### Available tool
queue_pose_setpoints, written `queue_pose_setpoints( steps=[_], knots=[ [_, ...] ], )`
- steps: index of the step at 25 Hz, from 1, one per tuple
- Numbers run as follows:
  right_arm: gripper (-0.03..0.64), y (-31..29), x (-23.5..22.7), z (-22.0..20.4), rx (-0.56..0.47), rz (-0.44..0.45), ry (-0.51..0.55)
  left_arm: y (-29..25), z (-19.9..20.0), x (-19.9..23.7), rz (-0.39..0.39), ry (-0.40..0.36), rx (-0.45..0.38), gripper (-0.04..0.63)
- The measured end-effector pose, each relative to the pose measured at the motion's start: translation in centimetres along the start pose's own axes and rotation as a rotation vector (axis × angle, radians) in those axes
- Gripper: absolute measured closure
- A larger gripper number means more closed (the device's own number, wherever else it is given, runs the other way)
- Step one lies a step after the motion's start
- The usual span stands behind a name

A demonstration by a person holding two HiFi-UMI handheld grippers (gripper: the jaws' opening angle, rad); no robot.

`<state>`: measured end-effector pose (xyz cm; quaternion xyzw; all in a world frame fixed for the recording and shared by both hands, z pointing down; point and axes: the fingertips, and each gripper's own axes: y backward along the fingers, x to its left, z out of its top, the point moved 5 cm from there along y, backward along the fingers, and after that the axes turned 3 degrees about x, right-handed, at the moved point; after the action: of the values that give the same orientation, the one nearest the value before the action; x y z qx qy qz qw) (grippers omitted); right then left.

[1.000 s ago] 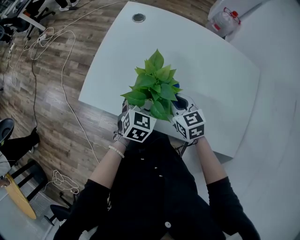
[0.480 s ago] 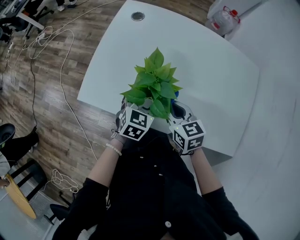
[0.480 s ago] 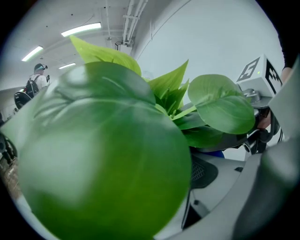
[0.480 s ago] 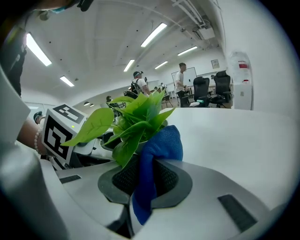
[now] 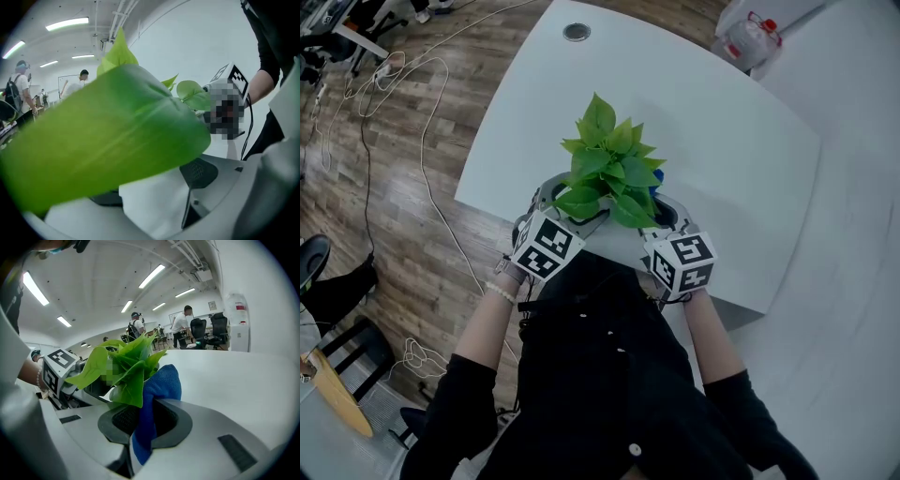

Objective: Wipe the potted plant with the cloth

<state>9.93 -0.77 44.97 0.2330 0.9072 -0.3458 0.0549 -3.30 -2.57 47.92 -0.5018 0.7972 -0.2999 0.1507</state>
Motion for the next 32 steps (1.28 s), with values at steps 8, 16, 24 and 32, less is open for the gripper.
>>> queue_pose_setpoints(
  steps=[8, 16, 24, 32],
  knots=[
    [0.534, -0.6, -1.2, 0.6, -0.008, -0.019, 0.002, 1.1, 0.1, 3.4, -0.055, -0.116, 0.001, 0.219],
    [0.534, -2.4, -2.6, 2.4, -0.008, -0.037, 0.009, -0.3, 1.5, 4.7, -0.162, -0.220, 0.032, 0.219],
    [0.534, -3.5, -3.0, 3.2, 0.013, -0.017, 0.065, -0.8, 2.6, 5.0, -0.208, -0.240, 0.002, 0.219],
    [0.534, -4.6, -4.0, 3.8, 0.045, 0.001, 0.104, -0.9, 3.0, 5.6, -0.147, -0.196, -0.030, 0.234]
  ],
)
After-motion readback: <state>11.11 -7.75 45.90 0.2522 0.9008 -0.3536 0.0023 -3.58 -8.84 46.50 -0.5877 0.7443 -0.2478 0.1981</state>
